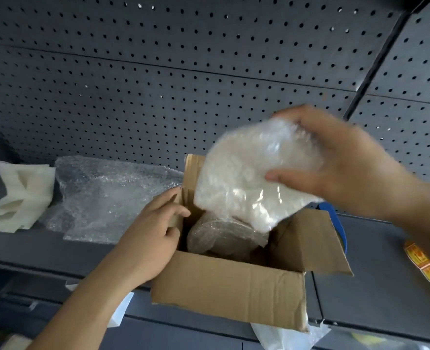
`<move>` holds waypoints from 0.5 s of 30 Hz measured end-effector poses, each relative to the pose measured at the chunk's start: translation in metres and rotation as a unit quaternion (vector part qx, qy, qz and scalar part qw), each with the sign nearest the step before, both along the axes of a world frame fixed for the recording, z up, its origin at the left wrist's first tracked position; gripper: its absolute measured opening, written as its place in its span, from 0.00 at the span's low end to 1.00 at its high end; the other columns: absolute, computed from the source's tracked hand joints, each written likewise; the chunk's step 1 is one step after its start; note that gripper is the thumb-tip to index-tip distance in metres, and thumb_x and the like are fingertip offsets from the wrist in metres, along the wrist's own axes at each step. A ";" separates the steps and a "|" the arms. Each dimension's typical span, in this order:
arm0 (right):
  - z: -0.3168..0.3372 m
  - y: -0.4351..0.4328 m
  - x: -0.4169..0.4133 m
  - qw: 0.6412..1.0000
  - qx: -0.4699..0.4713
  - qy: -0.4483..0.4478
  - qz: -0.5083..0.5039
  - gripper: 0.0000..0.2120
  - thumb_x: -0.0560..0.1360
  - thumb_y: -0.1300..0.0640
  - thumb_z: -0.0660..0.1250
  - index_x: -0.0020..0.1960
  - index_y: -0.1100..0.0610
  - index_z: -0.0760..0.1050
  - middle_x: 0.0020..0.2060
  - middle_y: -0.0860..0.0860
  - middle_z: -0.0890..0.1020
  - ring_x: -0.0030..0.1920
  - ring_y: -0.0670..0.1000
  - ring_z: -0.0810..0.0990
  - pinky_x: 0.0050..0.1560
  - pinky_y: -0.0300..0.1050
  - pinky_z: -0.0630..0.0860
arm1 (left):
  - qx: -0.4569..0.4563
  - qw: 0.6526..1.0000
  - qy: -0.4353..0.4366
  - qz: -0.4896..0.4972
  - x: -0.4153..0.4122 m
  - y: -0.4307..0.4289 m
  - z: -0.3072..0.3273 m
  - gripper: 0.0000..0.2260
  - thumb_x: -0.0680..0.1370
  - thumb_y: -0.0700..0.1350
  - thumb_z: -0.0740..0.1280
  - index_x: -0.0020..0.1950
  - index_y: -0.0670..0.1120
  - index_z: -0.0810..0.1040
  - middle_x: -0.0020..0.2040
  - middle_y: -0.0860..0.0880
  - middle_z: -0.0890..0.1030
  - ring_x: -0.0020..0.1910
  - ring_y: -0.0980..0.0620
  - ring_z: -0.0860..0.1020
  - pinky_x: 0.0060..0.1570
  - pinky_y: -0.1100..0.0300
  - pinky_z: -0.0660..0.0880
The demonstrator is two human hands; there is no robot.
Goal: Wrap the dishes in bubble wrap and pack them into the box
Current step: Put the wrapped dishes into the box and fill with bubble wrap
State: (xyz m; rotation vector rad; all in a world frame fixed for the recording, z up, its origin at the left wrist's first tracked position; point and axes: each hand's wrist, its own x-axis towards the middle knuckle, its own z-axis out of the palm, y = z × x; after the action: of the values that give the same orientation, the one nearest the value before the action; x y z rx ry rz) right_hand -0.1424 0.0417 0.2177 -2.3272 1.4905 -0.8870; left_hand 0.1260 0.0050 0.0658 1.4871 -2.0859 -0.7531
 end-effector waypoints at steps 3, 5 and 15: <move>-0.029 -0.002 0.011 0.994 0.053 0.082 0.048 0.24 0.71 0.47 0.77 0.62 0.35 0.70 0.54 0.32 0.78 0.53 0.33 0.78 0.51 0.26 0.72 | -0.006 1.000 0.009 -0.003 0.001 -0.001 -0.003 0.18 0.82 0.38 0.60 0.62 0.59 0.77 0.79 0.70 0.54 0.79 0.65 0.55 0.78 0.56 0.57; -0.047 -0.008 0.016 0.989 0.067 0.116 0.065 0.25 0.72 0.45 0.75 0.65 0.37 0.69 0.56 0.31 0.77 0.55 0.30 0.74 0.54 0.25 0.69 | -0.011 1.000 0.010 0.000 0.001 -0.001 -0.003 0.17 0.82 0.38 0.60 0.64 0.57 0.77 0.79 0.69 0.54 0.78 0.65 0.55 0.76 0.62 0.54; -0.086 -0.021 0.029 0.949 0.057 0.289 0.110 0.28 0.77 0.45 0.68 0.74 0.42 0.62 0.68 0.38 0.71 0.60 0.45 0.76 0.57 0.48 0.77 | -0.002 1.000 -0.002 0.011 0.000 0.004 0.006 0.20 0.80 0.35 0.61 0.67 0.54 0.76 0.79 0.67 0.54 0.78 0.64 0.54 0.73 0.68 0.52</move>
State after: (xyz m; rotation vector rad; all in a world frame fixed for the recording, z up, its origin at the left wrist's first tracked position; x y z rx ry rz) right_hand -0.1138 0.0208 0.1320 -2.7273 1.3683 -0.0464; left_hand 0.1260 0.0088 0.0718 1.5082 -2.0702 -0.7380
